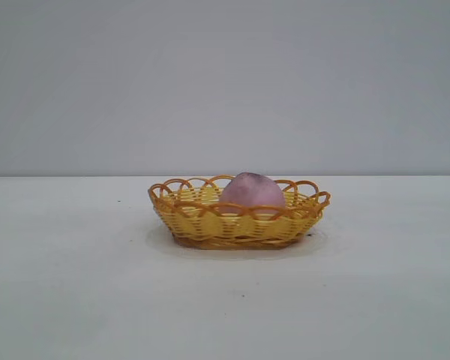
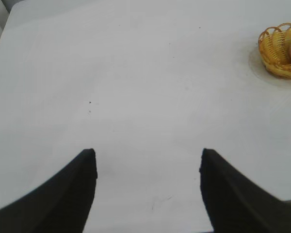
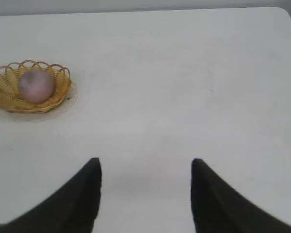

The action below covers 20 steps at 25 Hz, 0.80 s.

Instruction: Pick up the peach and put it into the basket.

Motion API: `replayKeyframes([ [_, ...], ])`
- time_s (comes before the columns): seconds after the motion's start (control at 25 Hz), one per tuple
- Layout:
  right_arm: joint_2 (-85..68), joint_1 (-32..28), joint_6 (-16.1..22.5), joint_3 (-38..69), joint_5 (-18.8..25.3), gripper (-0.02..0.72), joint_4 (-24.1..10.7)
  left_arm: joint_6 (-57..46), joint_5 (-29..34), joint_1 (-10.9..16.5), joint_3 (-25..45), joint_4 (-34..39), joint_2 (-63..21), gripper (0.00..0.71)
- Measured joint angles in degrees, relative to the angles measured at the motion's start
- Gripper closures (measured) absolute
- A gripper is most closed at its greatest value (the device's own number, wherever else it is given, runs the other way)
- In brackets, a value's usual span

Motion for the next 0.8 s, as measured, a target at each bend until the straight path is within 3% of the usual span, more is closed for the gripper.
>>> replayKeyframes([
  [0.24, 0.0, 0.0, -4.8, 0.0, 0.0, 0.347, 0.8, 0.0, 0.0, 0.0, 0.0, 0.0, 0.0, 0.302],
  [0.48, 0.0, 0.0, -5.7, 0.0, -0.1, 0.347, 3.6, 0.0, 0.0, 0.0, 0.0, 0.0, 0.0, 0.302],
  [0.8, 0.0, 0.0, -5.7, 0.0, -0.1, 0.347, 3.8, 0.0, 0.0, 0.0, 0.0, 0.0, 0.0, 0.302],
])
